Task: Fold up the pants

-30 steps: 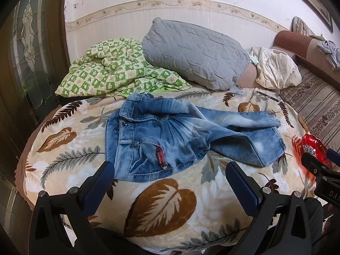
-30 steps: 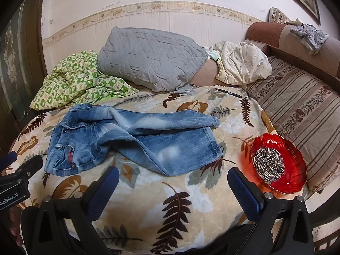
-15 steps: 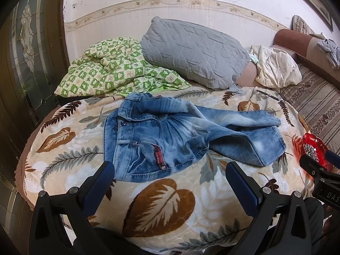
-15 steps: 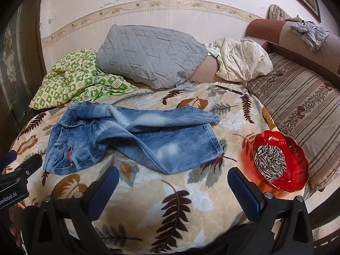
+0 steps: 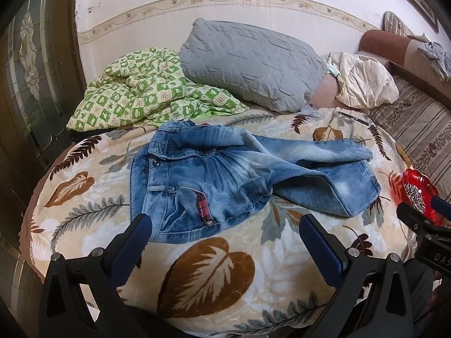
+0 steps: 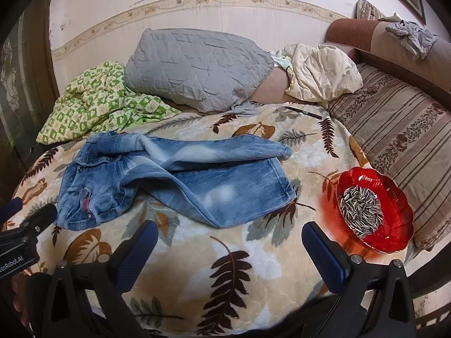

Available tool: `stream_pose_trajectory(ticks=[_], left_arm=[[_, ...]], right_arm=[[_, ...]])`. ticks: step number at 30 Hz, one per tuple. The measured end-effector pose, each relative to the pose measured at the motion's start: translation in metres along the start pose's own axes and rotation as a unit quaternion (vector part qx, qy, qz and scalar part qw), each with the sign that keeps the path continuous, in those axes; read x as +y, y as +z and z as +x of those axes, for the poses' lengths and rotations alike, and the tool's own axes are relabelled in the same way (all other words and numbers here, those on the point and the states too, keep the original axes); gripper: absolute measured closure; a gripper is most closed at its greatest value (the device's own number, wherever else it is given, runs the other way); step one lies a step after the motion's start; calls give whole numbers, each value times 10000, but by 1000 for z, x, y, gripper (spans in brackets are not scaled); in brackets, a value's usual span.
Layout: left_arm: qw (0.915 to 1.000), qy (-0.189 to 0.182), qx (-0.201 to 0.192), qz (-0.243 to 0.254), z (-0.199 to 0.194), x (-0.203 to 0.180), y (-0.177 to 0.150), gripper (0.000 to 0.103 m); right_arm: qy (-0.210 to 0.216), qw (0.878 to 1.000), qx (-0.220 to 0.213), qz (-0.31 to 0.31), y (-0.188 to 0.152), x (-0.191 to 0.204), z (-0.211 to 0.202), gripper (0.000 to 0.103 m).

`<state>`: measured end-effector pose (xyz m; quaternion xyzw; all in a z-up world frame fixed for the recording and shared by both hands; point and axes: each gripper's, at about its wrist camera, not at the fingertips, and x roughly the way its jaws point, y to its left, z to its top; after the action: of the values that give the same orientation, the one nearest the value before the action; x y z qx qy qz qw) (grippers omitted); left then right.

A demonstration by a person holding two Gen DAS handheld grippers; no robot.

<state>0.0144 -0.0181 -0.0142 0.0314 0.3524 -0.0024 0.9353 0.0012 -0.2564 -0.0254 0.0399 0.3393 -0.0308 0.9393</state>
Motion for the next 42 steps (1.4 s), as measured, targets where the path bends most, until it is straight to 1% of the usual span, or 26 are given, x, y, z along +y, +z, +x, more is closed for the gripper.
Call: stream_pose_trajectory(ticks=[3, 8, 9, 11, 13, 15, 16, 17, 18, 21, 24, 25, 26, 27, 29, 31, 32, 33, 34, 35, 36, 37, 38, 40, 41, 42], left_arm=[[9999, -52, -73, 102, 6, -6, 3, 0], [9981, -454, -279, 299, 12, -23, 22, 0], [9972, -456, -422, 413, 12, -27, 28, 0], [9962, -416, -336, 689, 20, -37, 41, 0], [9937, -495, -311, 956, 28, -47, 52, 0], [9878, -819, -161, 1313, 44, -61, 66, 0], [9825, -1006, -146, 1563, 53, -70, 74, 0], [9773, -1049, -81, 1841, 63, -79, 80, 0], [9722, -1088, -79, 2074, 71, -88, 86, 0], [9521, -1525, 84, 2651, 103, -115, 103, 0], [9270, -2008, 324, 3151, 136, -144, 117, 0], [9173, -2057, 361, 3392, 148, -156, 119, 0], [9091, -1980, 335, 3649, 159, -168, 119, 0], [9042, -1936, 340, 3793, 165, -175, 117, 0], [8942, -1887, 514, 4026, 186, -190, 115, 0], [8865, -1767, 677, 4222, 200, -197, 110, 0], [8803, -1649, 800, 4376, 209, -199, 103, 0], [8759, -1590, 850, 4476, 215, -200, 100, 3], [8706, -1543, 903, 4583, 221, -202, 96, 23], [8634, -1478, 1126, 4690, 231, -205, 91, 47], [8593, -1410, 1357, 4725, 240, -205, 87, 94], [8590, -1346, 1472, 4716, 244, -203, 86, 93], [8619, -1391, 1463, 4652, 242, -201, 87, 93], [8709, -1476, 1244, 4519, 223, -193, 96, 94], [8748, -1564, 1154, 4439, 211, -190, 102, 94], [8781, -1644, 1042, 4372, 199, -188, 109, 94]], right_arm=[[113, 9999, -48, 72, 1, -6, 2, 0], [-136, 9997, -17, -209, 5, -9, 16, 0], [-102, 9997, -14, -234, 7, -12, 18, 0], [89, 9998, -42, -180, 11, -22, 22, 0], [283, 9995, -137, -95, 16, -33, 24, 0], [294, 9994, -178, -10, 27, -48, 31, 0], [296, 9994, -160, 3, 32, -55, 35, 0], [354, 9993, -111, 18, 40, -66, 43, 0], [443, 9990, -25, 44, 47, -75, 50, 0], [810, 9962, 296, 119, 67, -104, 81, 0], [873, 9948, 528, -17, 81, -121, 117, 0], [867, 9944, 607, -52, 84, -125, 130, 0], [864, 9937, 706, -84, 87, -127, 144, 0], [833, 9922, 928, -85, 91, -131, 165, 0], [951, 9892, 1117, 28, 96, -137, 190, 2], [1111, 9839, 1367, 303, 101, -143, 221, 11], [1200, 9816, 1437, 383, 101, -144, 231, 13], [1312, 9784, 1537, 428, 103, -143, 246, 24], [1392, 9759, 1624, 423, 103, -140, 256, 49], [1561, 9716, 1720, 451, 103, -136, 265, 66], [1811, 9661, 1762, 524, 102, -133, 272, 74], [1817, 9670, 1724, 472, 102, -129, 273, 77], [1717, 9715, 1613, 273, 103, -123, 269, 79], [1707, 9759, 1353, 135, 105, -119, 251, 86], [1774, 9762, 1243, 106, 107, -119, 239, 87], [1836, 9774, 1048, 72, 112, -120, 219, 93]])
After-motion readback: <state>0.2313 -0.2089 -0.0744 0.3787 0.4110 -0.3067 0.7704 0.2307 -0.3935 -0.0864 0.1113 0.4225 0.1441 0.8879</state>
